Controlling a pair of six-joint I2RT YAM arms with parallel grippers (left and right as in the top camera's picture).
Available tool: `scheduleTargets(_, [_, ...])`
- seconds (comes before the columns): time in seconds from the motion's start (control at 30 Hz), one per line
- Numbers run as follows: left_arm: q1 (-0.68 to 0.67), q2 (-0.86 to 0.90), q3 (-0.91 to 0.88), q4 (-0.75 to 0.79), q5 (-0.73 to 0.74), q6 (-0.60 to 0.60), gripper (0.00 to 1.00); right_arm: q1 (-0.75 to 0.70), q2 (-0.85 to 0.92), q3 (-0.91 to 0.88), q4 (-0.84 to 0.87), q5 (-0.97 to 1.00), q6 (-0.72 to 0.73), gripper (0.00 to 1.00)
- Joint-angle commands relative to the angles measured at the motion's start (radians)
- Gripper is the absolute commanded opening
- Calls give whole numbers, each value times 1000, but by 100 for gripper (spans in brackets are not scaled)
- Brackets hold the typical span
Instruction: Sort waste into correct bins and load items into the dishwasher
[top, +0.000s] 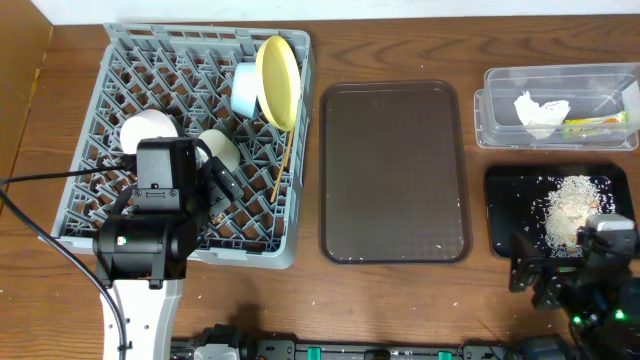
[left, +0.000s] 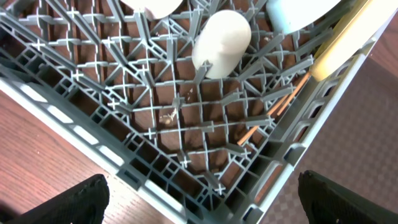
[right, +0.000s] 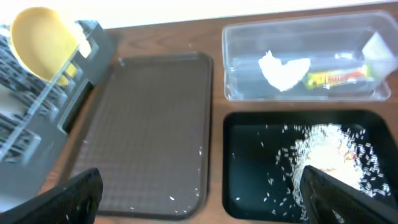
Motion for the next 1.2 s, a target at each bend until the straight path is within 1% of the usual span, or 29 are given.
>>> scheduleTargets(0.0, [3, 0, 14, -4, 2, -1, 98, -21, -80, -172, 111, -34, -25, 99])
scheduleTargets(0.1, [3, 0, 14, -4, 2, -1, 98, -21, -158, -335, 259, -35, -24, 99])
scheduleTargets(0.23, [3, 0, 14, -4, 2, -1, 98, -30, -237, -487, 413, -61, -24, 99])
scheduleTargets(0.3, [3, 0, 14, -4, 2, -1, 98, -45, -287, -583, 523, -85, -24, 99])
scheduleTargets(0.47, [3, -1, 14, -4, 2, -1, 98, -70, -364, -732, 711, -109, -21, 99])
scheduleTargets(0.6, [3, 0, 14, -4, 2, -1, 98, -76, -372, -819, 846, -109, -21, 99])
scheduleTargets(0.7, [3, -1, 14, -4, 2, -1, 98, -76, -372, -846, 906, -100, -32, 99])
scheduleTargets(0.93, [3, 0, 14, -4, 2, -1, 98, -89, -372, -845, 916, -37, -36, 99])
scheduleTargets(1.07, [3, 0, 14, -4, 2, -1, 98, -121, -372, -845, 968, 2, -38, 99])
scheduleTargets(1.17, [3, 0, 14, -4, 2, -1, 98, -141, -372, -845, 974, 12, -51, 99])
